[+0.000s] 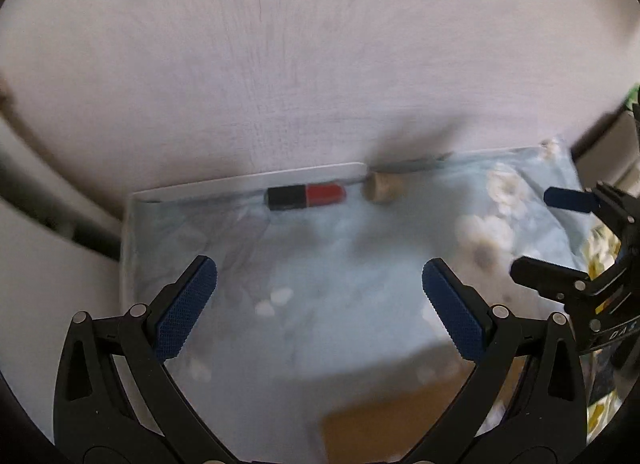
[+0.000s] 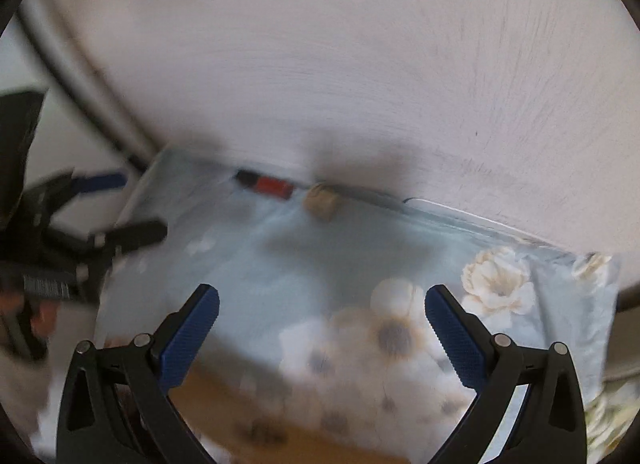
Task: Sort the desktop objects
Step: 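Move both tools back over the lipstick and cork jar, then grasp red-black lipstick with left tool while right tool grasps beige cork jar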
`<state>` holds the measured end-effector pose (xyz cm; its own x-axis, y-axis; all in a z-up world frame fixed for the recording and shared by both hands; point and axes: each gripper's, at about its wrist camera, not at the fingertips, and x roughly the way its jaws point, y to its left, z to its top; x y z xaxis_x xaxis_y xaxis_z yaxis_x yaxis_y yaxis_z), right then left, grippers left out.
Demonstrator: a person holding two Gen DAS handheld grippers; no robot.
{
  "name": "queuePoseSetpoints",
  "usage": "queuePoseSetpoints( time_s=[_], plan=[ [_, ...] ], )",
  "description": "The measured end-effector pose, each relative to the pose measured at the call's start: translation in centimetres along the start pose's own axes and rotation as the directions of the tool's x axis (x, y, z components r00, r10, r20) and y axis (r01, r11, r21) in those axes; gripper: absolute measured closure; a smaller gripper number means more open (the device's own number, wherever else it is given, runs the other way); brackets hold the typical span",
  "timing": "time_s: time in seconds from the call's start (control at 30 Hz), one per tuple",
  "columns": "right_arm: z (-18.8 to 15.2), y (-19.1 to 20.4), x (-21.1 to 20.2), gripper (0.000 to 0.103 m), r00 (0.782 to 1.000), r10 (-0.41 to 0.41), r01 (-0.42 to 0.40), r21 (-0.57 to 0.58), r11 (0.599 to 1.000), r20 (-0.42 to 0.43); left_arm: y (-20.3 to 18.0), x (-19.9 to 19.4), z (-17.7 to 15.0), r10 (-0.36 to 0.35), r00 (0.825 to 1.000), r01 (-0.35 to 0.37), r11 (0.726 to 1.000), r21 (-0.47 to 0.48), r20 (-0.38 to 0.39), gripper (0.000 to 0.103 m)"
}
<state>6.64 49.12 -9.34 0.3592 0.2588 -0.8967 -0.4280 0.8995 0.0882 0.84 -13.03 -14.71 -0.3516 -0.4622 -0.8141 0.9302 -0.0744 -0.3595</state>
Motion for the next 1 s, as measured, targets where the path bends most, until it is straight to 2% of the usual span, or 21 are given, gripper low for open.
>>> queuePoseSetpoints(
  time_s=[0.13,0.17,0.3,0.4,0.5,0.63,0.73,0.87,0.93,1.0],
  plan=[
    [1.7,-1.6,4.8,0.002,0.999,0.047,-0.048,0.153,0.987,0.011,1.0,5.6,1.4,0.004,1.0,-0.004,0.999,-0.045,-0.012,0.002],
    [2.0,-2.1,5.9,0.004,0.998,0.064,-0.067,0.187,0.98,0.017,1.1,6.8,1.7,0.006,1.0,-0.007,0.999,-0.054,-0.017,0.007],
    [2.4,-3.4,8.3,0.005,0.995,0.097,-0.101,0.259,0.961,0.029,2.1,9.4,2.4,-0.007,1.0,0.005,0.996,-0.094,-0.016,0.009],
    [2.7,-4.1,9.1,0.013,0.989,0.139,-0.147,0.275,0.95,0.049,2.5,10.7,2.7,-0.029,0.999,0.028,0.995,-0.099,-0.015,0.009],
    [2.9,-4.8,9.6,0.017,0.987,0.153,-0.162,0.29,0.943,0.053,2.2,11.4,2.7,-0.068,0.998,0.066,0.994,-0.092,-0.017,0.009],
    [3.2,-4.9,10.4,0.021,0.987,0.156,-0.161,0.282,0.946,0.043,1.2,12.4,2.6,-0.021,1.0,0.02,0.999,-0.041,-0.016,0.009],
    [3.2,-4.7,10.9,0.027,0.987,0.158,-0.162,0.275,0.948,0.035,1.2,12.7,2.6,-0.015,1.0,0.014,0.999,-0.047,-0.004,0.009],
    [3.2,-3.9,11.2,0.03,0.991,0.129,-0.134,0.247,0.96,0.036,1.4,13.1,2.3,0.022,1.0,-0.022,0.999,-0.032,0.001,0.01],
    [3.3,-3.4,11.3,0.033,0.994,0.104,-0.11,0.224,0.968,0.037,1.5,13.3,2.1,0.024,1.0,-0.024,0.999,-0.032,-0.002,0.016],
    [3.3,-3.0,11.4,0.042,0.997,0.066,-0.072,0.204,0.976,0.035,1.7,13.5,1.9,0.011,1.0,-0.012,0.999,-0.041,-0.004,0.02]
  ],
)
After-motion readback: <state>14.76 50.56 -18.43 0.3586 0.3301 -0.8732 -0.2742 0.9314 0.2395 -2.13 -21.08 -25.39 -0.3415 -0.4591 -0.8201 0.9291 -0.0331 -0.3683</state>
